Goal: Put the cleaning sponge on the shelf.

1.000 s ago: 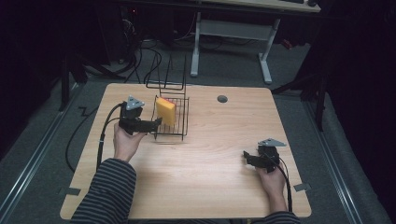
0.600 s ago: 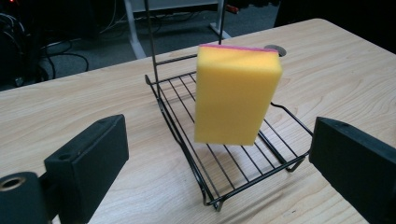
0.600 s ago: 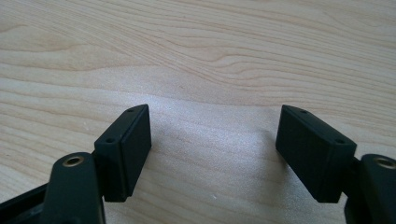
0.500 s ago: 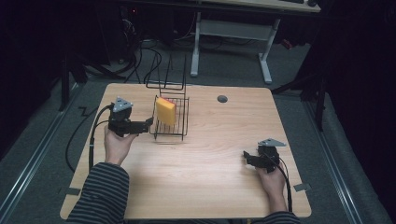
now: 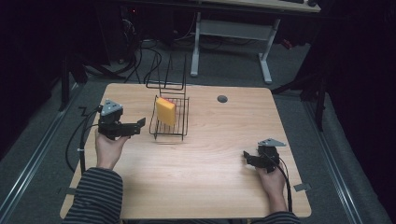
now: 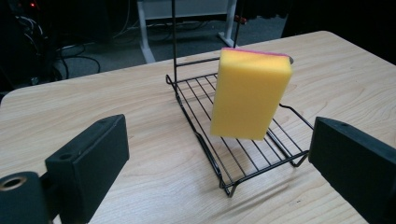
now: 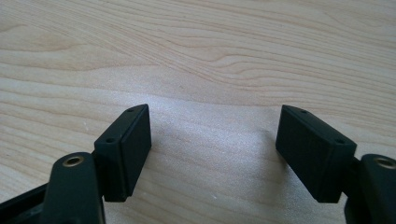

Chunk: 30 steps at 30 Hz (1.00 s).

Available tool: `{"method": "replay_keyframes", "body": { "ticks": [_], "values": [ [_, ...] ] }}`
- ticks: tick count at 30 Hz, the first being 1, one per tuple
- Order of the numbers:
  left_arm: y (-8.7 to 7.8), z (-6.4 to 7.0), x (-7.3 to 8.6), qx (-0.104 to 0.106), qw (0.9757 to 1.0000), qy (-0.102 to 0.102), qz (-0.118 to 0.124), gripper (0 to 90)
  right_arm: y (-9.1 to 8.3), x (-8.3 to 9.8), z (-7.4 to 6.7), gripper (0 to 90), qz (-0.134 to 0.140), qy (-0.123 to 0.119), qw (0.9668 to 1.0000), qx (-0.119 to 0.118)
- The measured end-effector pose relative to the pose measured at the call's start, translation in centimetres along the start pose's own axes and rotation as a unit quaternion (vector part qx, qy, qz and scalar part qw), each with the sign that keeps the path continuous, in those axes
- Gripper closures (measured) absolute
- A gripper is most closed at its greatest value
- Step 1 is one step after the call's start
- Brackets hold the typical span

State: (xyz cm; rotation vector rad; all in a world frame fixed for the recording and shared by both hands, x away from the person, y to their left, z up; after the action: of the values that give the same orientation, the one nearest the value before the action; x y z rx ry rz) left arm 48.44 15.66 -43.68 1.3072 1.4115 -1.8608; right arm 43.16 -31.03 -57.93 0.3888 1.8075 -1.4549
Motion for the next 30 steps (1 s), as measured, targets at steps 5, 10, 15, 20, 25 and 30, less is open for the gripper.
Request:
{"method": "replay_keyframes", "body": {
  "ticks": [5, 10, 15, 20, 25, 30],
  "values": [
    [-0.8, -0.6, 0.2, -0.004, 1.0, -0.007, 0.005, 6.1, 0.0, 0.0, 0.0, 26.9, 0.0, 0.0, 1.0, 0.0],
    [-1.3, -1.1, 0.6, -0.011, 0.9998, -0.014, 0.007, 6.2, 0.0, 0.0, 0.0, 26.9, 0.0, 0.0, 1.0, 0.0],
    [-1.8, -1.6, 1.1, -0.014, 0.9996, -0.021, 0.009, 6.2, 0.0, 0.0, 0.0, 26.9, 0.0, 0.0, 1.0, 0.0],
    [-2.3, -2.1, 1.6, -0.017, 0.9994, -0.028, 0.009, 6.2, 0.0, 0.0, 0.0, 26.9, 0.0, 0.0, 1.0, 0.0],
    [-2.7, -2.5, 2.1, -0.021, 0.9991, -0.035, 0.01, 6.4, 0.0, 0.0, 0.0, 26.9, 0.0, 0.0, 1.0, 0.0],
    [-3.1, -3.0, 2.6, -0.025, 0.9988, -0.042, 0.008, 6.5, 0.0, 0.0, 0.0, 26.9, 0.0, 0.001, 1.0, 0.0]
  ]
}}
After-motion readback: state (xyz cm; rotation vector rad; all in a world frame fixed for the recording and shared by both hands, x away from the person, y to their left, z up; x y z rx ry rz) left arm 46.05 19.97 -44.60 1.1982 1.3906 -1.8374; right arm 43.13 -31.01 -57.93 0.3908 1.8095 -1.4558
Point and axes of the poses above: each handheld gripper's, and its own axes: y roughly forward along the jaws, x roughly out of its underside, z roughly to its right, the point moved 7 cm from there along y, roughly forward along the jaws, and after that the axes turned 6 degrees about -x, right-handed, at the moved point
